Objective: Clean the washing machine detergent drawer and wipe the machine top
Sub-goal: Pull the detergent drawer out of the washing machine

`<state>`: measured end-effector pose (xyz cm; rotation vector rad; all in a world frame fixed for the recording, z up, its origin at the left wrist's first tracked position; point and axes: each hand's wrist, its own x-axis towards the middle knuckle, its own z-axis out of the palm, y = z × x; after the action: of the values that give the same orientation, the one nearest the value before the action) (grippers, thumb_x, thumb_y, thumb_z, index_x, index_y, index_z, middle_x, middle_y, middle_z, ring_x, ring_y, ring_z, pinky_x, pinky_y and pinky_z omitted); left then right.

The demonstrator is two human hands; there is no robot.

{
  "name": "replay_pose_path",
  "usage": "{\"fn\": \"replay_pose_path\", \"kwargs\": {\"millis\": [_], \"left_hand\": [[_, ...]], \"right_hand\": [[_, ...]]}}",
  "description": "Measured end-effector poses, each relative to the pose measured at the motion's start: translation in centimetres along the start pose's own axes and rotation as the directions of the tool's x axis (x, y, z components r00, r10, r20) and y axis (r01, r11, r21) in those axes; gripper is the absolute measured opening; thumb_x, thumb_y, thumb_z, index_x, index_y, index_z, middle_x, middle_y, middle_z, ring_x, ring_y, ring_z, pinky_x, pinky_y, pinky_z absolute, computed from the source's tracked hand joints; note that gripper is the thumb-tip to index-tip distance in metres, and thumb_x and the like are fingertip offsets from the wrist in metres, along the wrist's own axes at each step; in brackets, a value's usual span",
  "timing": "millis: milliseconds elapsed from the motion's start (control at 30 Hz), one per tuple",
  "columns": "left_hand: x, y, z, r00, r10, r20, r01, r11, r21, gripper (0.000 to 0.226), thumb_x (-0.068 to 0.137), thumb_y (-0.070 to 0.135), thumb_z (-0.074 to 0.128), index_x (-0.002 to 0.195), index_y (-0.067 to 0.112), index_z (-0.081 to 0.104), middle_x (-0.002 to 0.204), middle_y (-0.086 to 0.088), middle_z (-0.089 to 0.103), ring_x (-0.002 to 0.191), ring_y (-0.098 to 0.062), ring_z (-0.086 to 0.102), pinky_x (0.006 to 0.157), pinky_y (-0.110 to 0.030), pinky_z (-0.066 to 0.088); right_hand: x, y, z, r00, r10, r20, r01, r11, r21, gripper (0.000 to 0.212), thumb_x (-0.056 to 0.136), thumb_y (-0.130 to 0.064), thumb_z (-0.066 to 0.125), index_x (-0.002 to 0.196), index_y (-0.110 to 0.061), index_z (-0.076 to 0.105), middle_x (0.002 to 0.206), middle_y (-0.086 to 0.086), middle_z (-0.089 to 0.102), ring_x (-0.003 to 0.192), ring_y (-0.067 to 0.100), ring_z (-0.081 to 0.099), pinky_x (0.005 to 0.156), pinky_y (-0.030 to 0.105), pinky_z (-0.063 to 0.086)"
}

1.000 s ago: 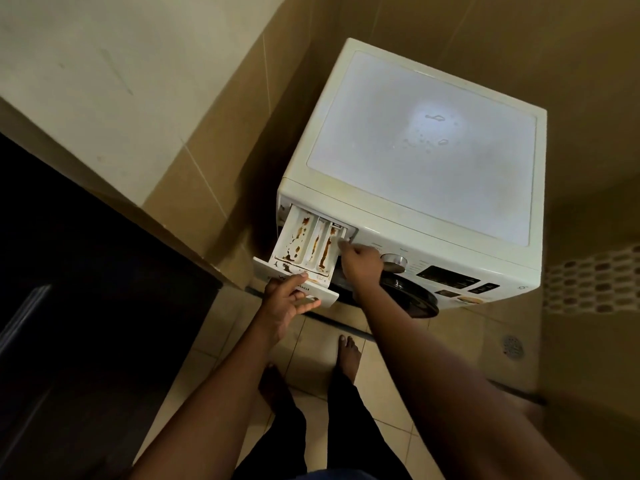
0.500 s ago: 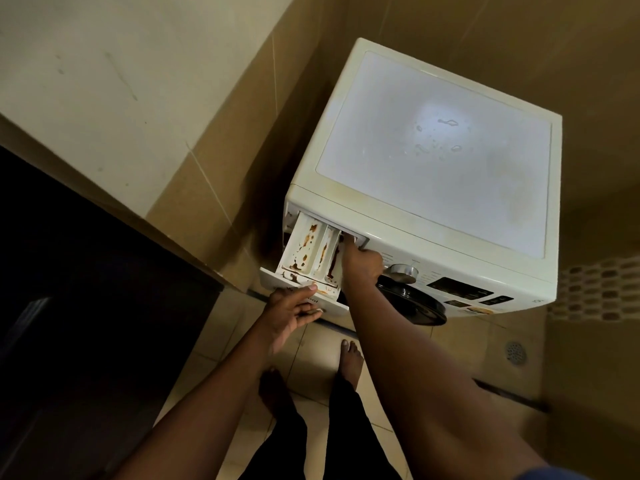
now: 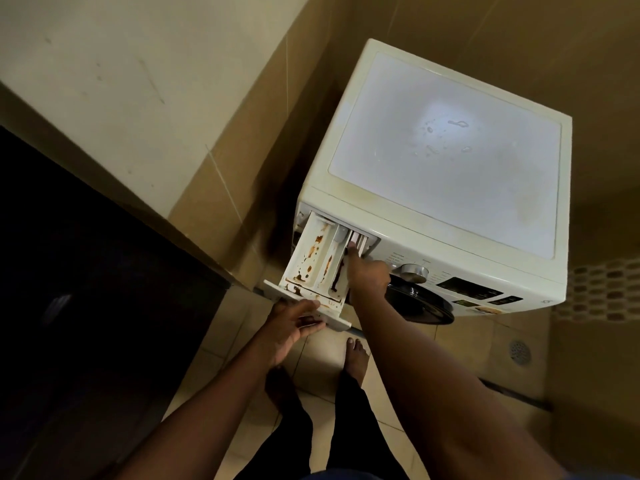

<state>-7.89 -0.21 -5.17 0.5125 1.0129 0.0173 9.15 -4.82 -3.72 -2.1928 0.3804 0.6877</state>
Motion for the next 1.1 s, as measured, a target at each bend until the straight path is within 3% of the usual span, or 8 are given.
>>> {"fn": "replay_pose_path", "kwargs": {"millis": [67, 200, 300, 400, 533, 733, 867, 1100], "left_hand": [[-0.9, -0.8, -1.5, 1.000, -0.017, -0.012, 0.017, 1.000, 0.002, 0.048, 0.088, 0.000, 0.071, 0.133, -0.001, 0.056, 0.125, -0.025, 0.068, 0.114, -0.040, 0.068, 0.096, -0.054, 0.057], [-2.9, -1.4, -5.1, 1.000, -0.024, -0.011, 0.025, 0.998, 0.063, 0.041, 0.093, -0.001, 0.063, 0.134, 0.003, 0.056, 0.123, -0.022, 0.070, 0.112, -0.037, 0.070, 0.090, -0.051, 0.060], [-4.6, -0.9, -7.6, 0.999, -0.037, 0.024, 0.034, 0.989, 0.146, 0.034, 0.096, 0.000, 0.058, 0.130, 0.006, 0.057, 0.119, -0.019, 0.073, 0.108, -0.035, 0.072, 0.083, -0.047, 0.062], [-5.8, 0.1, -9.1, 0.998, -0.036, 0.049, 0.022, 0.967, 0.255, 0.036, 0.095, 0.002, 0.060, 0.131, 0.005, 0.058, 0.120, -0.020, 0.073, 0.111, -0.037, 0.070, 0.091, -0.052, 0.060], [-7.2, 2.8, -8.9, 0.993, -0.060, 0.103, 0.009, 0.900, 0.436, 0.054, 0.076, 0.014, 0.069, 0.129, 0.005, 0.060, 0.119, -0.018, 0.073, 0.111, -0.037, 0.070, 0.094, -0.050, 0.058], [-7.8, 7.5, -3.6, 0.977, -0.126, 0.170, -0.021, 0.738, 0.674, 0.056, 0.074, 0.019, 0.067, 0.127, 0.002, 0.059, 0.118, -0.026, 0.071, 0.113, -0.043, 0.067, 0.097, -0.056, 0.056], [-7.7, 8.8, 2.6, 0.963, -0.140, 0.232, -0.089, 0.647, 0.757, 0.043, 0.085, 0.014, 0.063, 0.127, 0.004, 0.060, 0.117, -0.024, 0.072, 0.104, -0.039, 0.070, 0.086, -0.050, 0.060], [-8.3, 5.4, 16.7, 0.913, -0.186, 0.364, -0.245, 0.464, 0.851, 0.057, 0.067, 0.022, 0.069, 0.122, 0.006, 0.067, 0.119, -0.020, 0.073, 0.104, -0.035, 0.070, 0.082, -0.041, 0.059]], "right_hand": [[-1.3, 1.5, 0.0, 0.999, -0.036, 0.030, 0.037, 0.999, -0.029, 0.049, 0.091, -0.061, 0.064, 0.077, -0.015, 0.056, 0.077, 0.002, 0.063, 0.068, 0.017, 0.063, 0.061, 0.035, 0.058], [-3.4, 4.8, 0.3, 0.976, -0.089, 0.201, 0.086, 0.996, 0.022, 0.042, 0.095, -0.054, 0.062, 0.089, -0.012, 0.064, 0.080, 0.002, 0.071, 0.062, 0.013, 0.070, 0.048, 0.024, 0.051], [-4.8, 6.2, -0.5, 0.927, -0.157, 0.341, 0.128, 0.986, 0.107, 0.033, 0.096, -0.046, 0.065, 0.103, -0.014, 0.065, 0.093, 0.003, 0.077, 0.073, 0.010, 0.077, 0.055, 0.023, 0.058], [-5.3, 6.6, -2.0, 0.888, -0.226, 0.399, 0.157, 0.967, 0.198, 0.037, 0.091, -0.053, 0.069, 0.111, -0.023, 0.061, 0.101, 0.001, 0.077, 0.083, 0.014, 0.077, 0.066, 0.036, 0.064], [-4.9, 5.9, -5.0, 0.920, -0.169, 0.354, 0.051, 0.946, 0.319, 0.047, 0.097, -0.056, 0.059, 0.121, -0.017, 0.062, 0.105, 0.011, 0.076, 0.091, 0.027, 0.077, 0.075, 0.051, 0.064], [-4.9, 5.7, -12.2, 0.945, -0.111, 0.309, -0.001, 0.940, 0.341, 0.048, 0.106, -0.049, 0.044, 0.105, -0.011, 0.073, 0.096, 0.011, 0.078, 0.084, 0.028, 0.077, 0.073, 0.046, 0.065], [-5.0, 8.0, -18.1, 0.966, -0.109, 0.235, 0.007, 0.918, 0.397, 0.044, 0.107, -0.044, 0.044, 0.107, -0.011, 0.073, 0.097, 0.013, 0.079, 0.086, 0.032, 0.077, 0.076, 0.047, 0.064], [-5.2, 14.3, -29.6, 0.998, -0.040, 0.048, 0.005, 0.812, 0.583, 0.039, 0.106, -0.040, 0.051, 0.109, -0.008, 0.072, 0.095, 0.016, 0.078, 0.076, 0.028, 0.074, 0.076, 0.045, 0.064]]}}
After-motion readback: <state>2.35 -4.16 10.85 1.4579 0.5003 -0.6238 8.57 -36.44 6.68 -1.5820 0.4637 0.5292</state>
